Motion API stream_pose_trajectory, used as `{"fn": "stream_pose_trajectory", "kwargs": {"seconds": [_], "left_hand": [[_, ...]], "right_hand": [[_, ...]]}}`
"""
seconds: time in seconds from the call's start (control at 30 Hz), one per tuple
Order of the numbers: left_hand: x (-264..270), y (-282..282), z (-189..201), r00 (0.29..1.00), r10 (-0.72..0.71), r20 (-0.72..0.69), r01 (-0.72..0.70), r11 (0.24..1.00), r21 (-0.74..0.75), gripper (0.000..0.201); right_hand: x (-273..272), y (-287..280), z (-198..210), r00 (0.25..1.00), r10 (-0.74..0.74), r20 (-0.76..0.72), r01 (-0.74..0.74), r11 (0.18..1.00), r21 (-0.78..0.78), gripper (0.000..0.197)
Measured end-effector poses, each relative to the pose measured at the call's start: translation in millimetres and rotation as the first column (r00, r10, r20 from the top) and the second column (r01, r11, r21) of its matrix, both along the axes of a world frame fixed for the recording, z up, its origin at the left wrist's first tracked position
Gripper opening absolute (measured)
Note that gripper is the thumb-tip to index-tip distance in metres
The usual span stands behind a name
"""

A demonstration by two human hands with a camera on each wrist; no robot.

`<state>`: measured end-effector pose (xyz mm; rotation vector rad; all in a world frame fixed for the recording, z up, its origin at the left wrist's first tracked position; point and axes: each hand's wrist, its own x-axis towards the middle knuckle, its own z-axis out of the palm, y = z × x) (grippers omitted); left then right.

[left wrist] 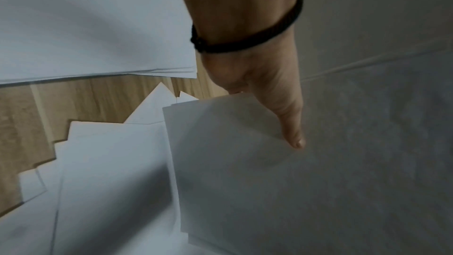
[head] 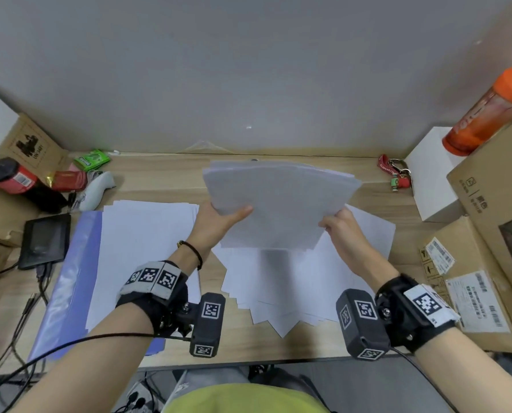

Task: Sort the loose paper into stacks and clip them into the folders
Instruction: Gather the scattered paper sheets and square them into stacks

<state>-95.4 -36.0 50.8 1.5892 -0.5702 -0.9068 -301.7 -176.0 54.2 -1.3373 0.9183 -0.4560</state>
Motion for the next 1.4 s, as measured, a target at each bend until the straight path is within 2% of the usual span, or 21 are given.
{"fn": "stream_pose_trajectory", "kwargs": {"seconds": [0.1, 0.2, 0.27, 0.33, 0.43, 0.5, 0.57, 0.63, 0.73, 0.83, 0.9, 1.0, 1.07, 1.1, 1.2, 1.27, 1.33, 1.4], "left_hand": [[3, 9, -12, 0.997, -0.074, -0.026, 0.075, 0.995, 0.069, 0.038], [-6, 24, -33, 0.985, -0.175, 0.002, 0.171, 0.964, 0.203, 0.029], [-3, 30, -40, 0.993, -0.116, 0.013, 0.11, 0.969, 0.219, 0.026], [5, 36, -39, 0.999, -0.045, 0.021, 0.04, 0.974, 0.222, 0.028], [25, 51, -38, 0.998, 0.043, 0.043, -0.052, 0.966, 0.253, 0.026], [41, 71, -47, 0.992, 0.106, 0.073, -0.123, 0.946, 0.3, 0.025], [60, 99, -58, 0.976, 0.171, 0.136, -0.212, 0.894, 0.396, 0.04], [78, 127, -69, 0.956, 0.205, 0.21, -0.283, 0.831, 0.478, 0.053], [102, 166, -85, 0.917, 0.243, 0.318, -0.391, 0.712, 0.583, 0.051], [114, 188, -92, 0.88, 0.205, 0.428, -0.461, 0.585, 0.667, 0.048], [117, 192, -92, 0.861, 0.161, 0.483, -0.496, 0.477, 0.726, 0.051], [111, 180, -86, 0.808, 0.177, 0.562, -0.582, 0.389, 0.714, 0.063], [103, 162, -85, 0.778, 0.196, 0.597, -0.618, 0.411, 0.67, 0.068], [99, 152, -84, 0.78, 0.181, 0.599, -0.606, 0.454, 0.653, 0.067], [81, 114, -86, 0.849, 0.072, 0.524, -0.413, 0.71, 0.57, 0.052], [65, 91, -89, 0.939, 0.019, 0.344, -0.2, 0.843, 0.499, 0.043], [47, 70, -91, 0.987, -0.081, 0.137, 0.006, 0.881, 0.473, 0.04], [28, 51, -94, 0.981, -0.191, -0.026, 0.18, 0.858, 0.48, 0.041]], "right_hand": [[4, 3, -10, 1.0, -0.009, -0.012, 0.01, 0.999, 0.035, 0.047], [3, 16, -40, 0.982, -0.003, -0.186, 0.02, 0.996, 0.089, 0.042], [5, 18, -50, 0.969, -0.087, -0.231, 0.112, 0.989, 0.095, 0.032], [12, 20, -51, 0.965, -0.113, -0.237, 0.135, 0.988, 0.078, 0.015], [31, 25, -57, 0.964, -0.009, -0.265, 0.034, 0.995, 0.09, 0.007], [46, 36, -62, 0.963, 0.108, -0.248, -0.063, 0.981, 0.184, 0.015], [58, 49, -67, 0.949, 0.194, -0.247, -0.118, 0.949, 0.291, 0.022], [63, 58, -75, 0.927, 0.258, -0.271, -0.161, 0.929, 0.334, 0.023], [64, 62, -89, 0.901, 0.308, -0.304, -0.196, 0.917, 0.347, 0.016], [61, 61, -98, 0.892, 0.3, -0.337, -0.182, 0.923, 0.338, 0.015], [56, 57, -101, 0.89, 0.292, -0.349, -0.171, 0.926, 0.338, 0.016], [39, 48, -104, 0.895, 0.265, -0.359, -0.148, 0.936, 0.32, 0.021], [25, 40, -105, 0.914, 0.197, -0.355, -0.098, 0.956, 0.278, 0.027], [18, 35, -106, 0.921, 0.153, -0.359, -0.063, 0.966, 0.25, 0.03], [-5, 19, -106, 0.908, 0.029, -0.418, 0.045, 0.985, 0.164, 0.035], [-24, 13, -108, 0.88, 0.002, -0.474, 0.076, 0.986, 0.146, 0.037], [-41, 14, -111, 0.852, 0.052, -0.52, 0.042, 0.985, 0.168, 0.036], [-52, 20, -113, 0.834, 0.122, -0.538, -0.013, 0.979, 0.202, 0.038]]}}
